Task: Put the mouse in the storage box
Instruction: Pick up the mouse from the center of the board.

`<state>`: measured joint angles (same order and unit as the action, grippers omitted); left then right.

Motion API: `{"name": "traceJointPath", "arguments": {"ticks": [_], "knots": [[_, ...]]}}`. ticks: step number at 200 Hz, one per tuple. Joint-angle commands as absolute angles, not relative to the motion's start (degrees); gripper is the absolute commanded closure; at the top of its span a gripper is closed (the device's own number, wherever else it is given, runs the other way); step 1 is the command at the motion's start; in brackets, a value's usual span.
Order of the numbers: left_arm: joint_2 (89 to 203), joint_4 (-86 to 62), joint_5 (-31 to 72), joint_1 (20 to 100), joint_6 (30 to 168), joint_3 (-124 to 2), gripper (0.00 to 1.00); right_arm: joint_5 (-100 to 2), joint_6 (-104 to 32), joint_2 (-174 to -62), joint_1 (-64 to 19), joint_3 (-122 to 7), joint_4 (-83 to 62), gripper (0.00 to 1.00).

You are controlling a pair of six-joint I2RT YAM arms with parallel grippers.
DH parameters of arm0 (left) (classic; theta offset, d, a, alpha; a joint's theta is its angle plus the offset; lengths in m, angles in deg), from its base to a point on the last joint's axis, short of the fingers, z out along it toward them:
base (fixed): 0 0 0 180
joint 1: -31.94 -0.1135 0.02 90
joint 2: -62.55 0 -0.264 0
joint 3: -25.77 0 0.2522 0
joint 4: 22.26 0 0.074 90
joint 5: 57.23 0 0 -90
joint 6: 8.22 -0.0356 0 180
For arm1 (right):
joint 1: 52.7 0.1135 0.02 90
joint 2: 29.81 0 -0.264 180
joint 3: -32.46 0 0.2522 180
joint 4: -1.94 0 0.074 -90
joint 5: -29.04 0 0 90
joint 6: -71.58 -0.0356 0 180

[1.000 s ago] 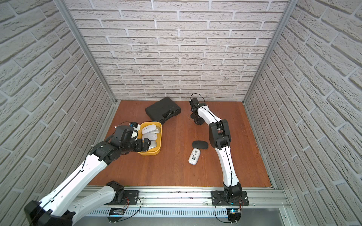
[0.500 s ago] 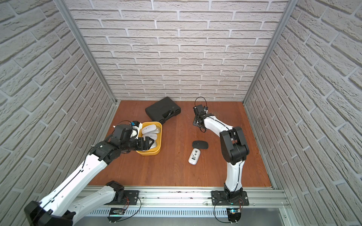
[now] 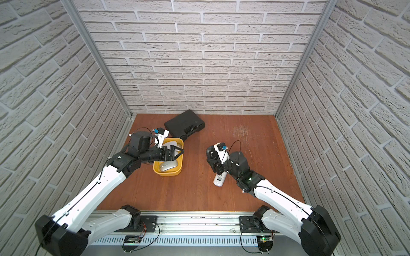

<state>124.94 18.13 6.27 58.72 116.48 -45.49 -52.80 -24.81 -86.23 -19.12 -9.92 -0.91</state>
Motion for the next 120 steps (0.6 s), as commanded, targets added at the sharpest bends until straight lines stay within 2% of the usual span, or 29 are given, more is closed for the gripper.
{"name": "traceJointPath", "arguments": {"ticks": [1, 22, 67, 120], "knots": [[127.87, 13.99, 4.38, 62.49, 115.91, -48.18, 0.04, -46.22, -17.68, -83.24, -17.66, -5.38, 9.45, 0.80], [130.53, 14.17, 6.00, 66.36, 115.04, -50.20, 0.05, -44.74, -13.25, -82.44, -14.66, -2.79, 13.82, 0.79], [136.14, 14.04, 6.90, 72.59, 115.44, -53.11, 0.04, -45.71, -10.20, -84.66, -12.94, -4.80, 10.32, 0.79], [140.04, 12.00, 6.40, 75.49, 117.97, -52.69, 0.10, -46.72, -9.11, -84.61, -12.36, -5.11, 9.90, 0.78]]}}
